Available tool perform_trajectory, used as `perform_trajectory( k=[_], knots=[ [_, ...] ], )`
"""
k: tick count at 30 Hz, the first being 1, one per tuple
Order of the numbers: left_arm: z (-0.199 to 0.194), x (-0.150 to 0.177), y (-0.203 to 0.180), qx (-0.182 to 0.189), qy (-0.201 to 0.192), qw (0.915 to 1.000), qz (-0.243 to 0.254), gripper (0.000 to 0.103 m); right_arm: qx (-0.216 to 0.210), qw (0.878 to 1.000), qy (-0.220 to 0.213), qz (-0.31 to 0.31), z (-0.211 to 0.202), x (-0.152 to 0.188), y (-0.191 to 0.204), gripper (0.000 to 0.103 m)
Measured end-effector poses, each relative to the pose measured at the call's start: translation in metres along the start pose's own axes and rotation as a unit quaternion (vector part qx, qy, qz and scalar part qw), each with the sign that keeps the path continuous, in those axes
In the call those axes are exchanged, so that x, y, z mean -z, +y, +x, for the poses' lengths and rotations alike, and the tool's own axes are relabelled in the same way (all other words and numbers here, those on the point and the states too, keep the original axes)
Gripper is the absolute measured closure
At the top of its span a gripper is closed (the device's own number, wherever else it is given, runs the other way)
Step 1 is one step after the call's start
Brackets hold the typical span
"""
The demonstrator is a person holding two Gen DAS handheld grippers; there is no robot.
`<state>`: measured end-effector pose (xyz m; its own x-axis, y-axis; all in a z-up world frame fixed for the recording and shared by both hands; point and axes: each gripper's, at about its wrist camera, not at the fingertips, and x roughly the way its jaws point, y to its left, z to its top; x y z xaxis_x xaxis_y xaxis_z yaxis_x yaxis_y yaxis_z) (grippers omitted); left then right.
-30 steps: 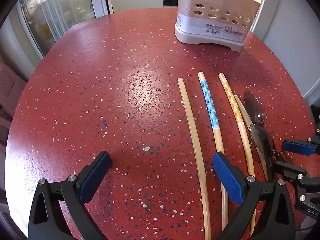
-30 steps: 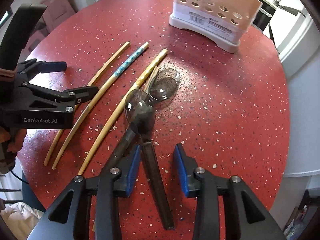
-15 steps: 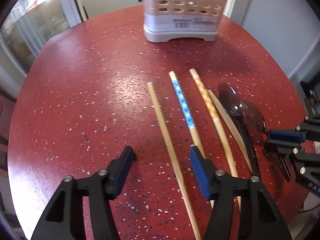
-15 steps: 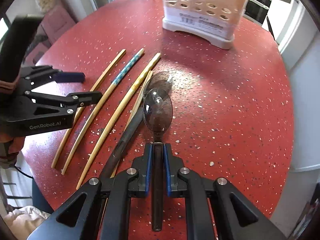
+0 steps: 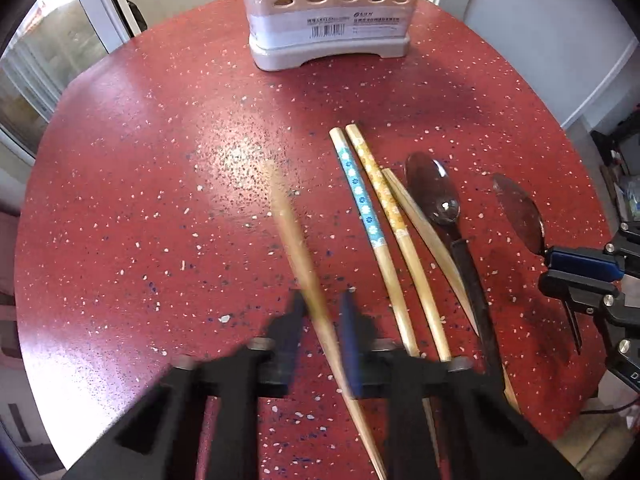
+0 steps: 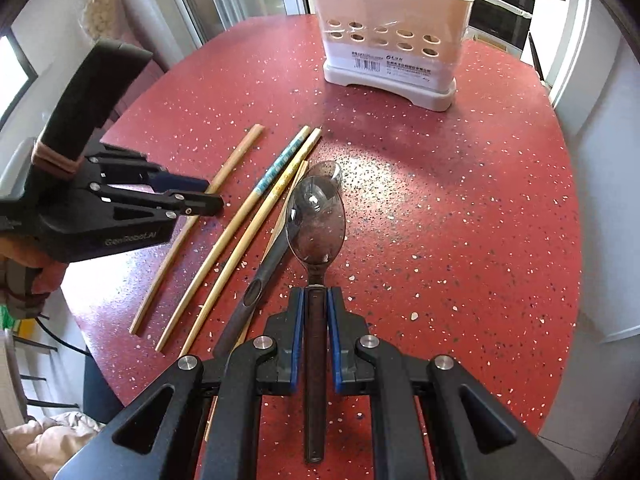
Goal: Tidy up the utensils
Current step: 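Grasp a plain wooden chopstick with the left tool while the right tool holds its spoon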
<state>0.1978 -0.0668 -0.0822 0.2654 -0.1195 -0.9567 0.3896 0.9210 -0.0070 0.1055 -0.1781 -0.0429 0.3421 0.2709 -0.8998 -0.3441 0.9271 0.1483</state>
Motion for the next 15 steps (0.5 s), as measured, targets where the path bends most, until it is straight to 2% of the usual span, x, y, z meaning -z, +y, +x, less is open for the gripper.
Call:
perform_trajectory(
  k=[6, 11, 15],
  knots=[
    [-0.008, 0.015, -0.004, -0.016, -0.048, 0.9986, -0.017, 0.069, -0.007, 1.000, -0.017, 0.011, -0.009, 0.002, -0.005, 0.090],
    [-0.031, 0.038, -0.003, -0.003, -0.106, 0.9933, -0.044, 0.069, -0.016, 0.999, -0.034, 0.028, -0.017, 0.003, -0.012, 0.090],
    [-0.050, 0.051, -0.001, 0.011, -0.153, 0.9858, -0.069, 0.069, -0.021, 0.998, -0.048, 0.040, -0.024, 0.004, -0.017, 0.090]
  ],
)
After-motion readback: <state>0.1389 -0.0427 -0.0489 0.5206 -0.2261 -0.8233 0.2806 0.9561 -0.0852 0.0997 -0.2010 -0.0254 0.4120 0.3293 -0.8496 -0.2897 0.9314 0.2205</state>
